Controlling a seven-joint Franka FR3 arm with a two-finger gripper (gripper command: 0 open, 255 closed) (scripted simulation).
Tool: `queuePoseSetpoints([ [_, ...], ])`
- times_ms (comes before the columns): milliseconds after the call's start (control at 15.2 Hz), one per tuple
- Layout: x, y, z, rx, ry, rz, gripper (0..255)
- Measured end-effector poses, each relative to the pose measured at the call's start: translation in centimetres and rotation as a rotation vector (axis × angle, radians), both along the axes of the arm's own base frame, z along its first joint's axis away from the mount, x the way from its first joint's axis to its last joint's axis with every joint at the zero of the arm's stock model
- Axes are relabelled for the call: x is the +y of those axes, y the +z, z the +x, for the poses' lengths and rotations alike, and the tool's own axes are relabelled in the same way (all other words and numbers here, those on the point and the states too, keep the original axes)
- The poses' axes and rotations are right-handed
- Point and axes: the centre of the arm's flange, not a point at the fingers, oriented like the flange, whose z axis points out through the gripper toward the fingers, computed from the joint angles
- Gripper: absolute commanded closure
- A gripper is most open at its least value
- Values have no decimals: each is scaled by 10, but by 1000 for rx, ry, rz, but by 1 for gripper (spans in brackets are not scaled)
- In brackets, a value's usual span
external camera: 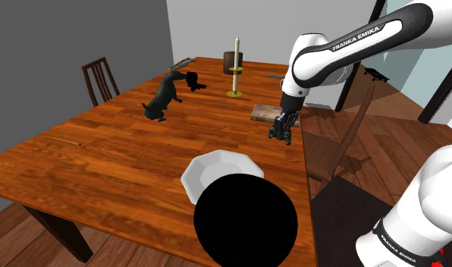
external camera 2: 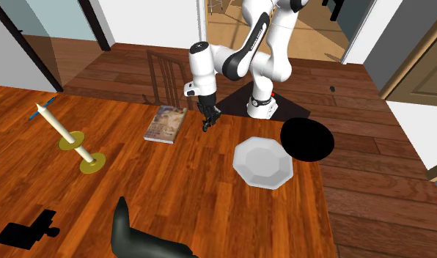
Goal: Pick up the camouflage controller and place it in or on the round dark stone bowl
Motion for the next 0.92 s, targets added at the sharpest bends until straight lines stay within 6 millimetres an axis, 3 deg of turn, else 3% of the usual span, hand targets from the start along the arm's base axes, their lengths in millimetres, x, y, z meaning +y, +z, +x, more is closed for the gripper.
queuePoseSetpoints([
  [528,0,2,0,0,1,0,255],
  [924,-1,31,0,0,0,0,255],
])
